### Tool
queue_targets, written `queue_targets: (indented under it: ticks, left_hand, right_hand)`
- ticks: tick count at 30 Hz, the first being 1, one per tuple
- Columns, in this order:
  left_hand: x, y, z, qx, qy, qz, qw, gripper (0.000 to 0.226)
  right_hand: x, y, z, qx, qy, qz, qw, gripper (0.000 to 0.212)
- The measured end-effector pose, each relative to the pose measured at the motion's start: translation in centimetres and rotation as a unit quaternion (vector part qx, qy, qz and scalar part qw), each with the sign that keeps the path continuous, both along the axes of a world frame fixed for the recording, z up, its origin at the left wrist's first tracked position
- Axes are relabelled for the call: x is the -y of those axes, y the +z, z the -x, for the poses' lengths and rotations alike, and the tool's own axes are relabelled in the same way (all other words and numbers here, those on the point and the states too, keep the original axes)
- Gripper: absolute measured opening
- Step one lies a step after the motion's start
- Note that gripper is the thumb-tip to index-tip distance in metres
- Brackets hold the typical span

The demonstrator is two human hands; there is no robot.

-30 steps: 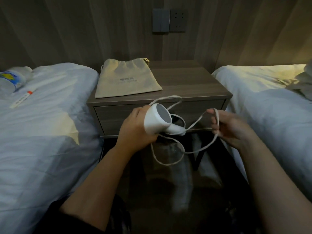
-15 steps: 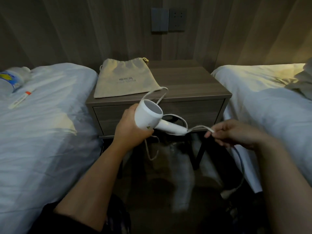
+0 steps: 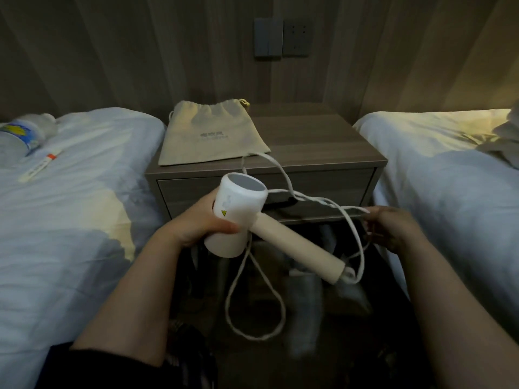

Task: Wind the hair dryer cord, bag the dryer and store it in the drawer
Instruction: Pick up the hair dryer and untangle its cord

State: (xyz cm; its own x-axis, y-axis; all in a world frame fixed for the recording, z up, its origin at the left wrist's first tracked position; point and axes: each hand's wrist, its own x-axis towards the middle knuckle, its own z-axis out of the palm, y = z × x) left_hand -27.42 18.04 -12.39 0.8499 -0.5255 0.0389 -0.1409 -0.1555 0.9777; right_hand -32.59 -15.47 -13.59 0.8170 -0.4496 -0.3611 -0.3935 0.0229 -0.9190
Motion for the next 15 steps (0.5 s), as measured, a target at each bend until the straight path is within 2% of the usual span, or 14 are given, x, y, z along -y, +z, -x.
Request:
queue_targets:
  ticks: [2, 4, 7, 9, 11, 13, 15]
  left_hand:
    - [0.1, 0.3, 0.1, 0.048, 0.003, -0.053, 0.997, 0.078]
    - [0.2, 0.4, 0.1, 0.074, 0.021, -0.081, 0.994, 0.081]
    - [0.4, 0.4, 0.2, 0.098, 0.051, -0.092, 0.99, 0.086]
    - [0.7, 0.5, 0.3, 0.109, 0.057, -0.104, 0.987, 0.087]
    - [0.9, 0.5, 0.4, 0.121, 0.055, -0.125, 0.983, 0.085]
    - [1.1, 0.4, 0.5, 0.136, 0.052, -0.149, 0.978, 0.084]
    - [1.3, 0.2, 0.6, 0.161, 0.045, -0.173, 0.971, 0.085]
  right_hand:
    - [0.1, 0.0, 0.0, 0.003, 0.008, 0.031, 0.999, 0.023]
    - [-0.1, 0.4, 0.1, -0.016, 0.071, 0.041, 0.996, 0.025]
    - [-0.9, 0.8, 0.2, -0.05, 0.181, -0.041, 0.981, 0.026]
    - [-1.4, 0.7, 0.1, -0.031, 0.211, -0.072, 0.974, 0.036]
    - [-2.1, 0.4, -0.1, 0.021, 0.242, 0.018, 0.97, 0.03]
    - [-2.8, -0.2, -0.3, 0.042, 0.258, 0.195, 0.945, 0.035]
    - [-3.8, -0.9, -0.3, 0.052, 0.208, 0.339, 0.916, 0.031]
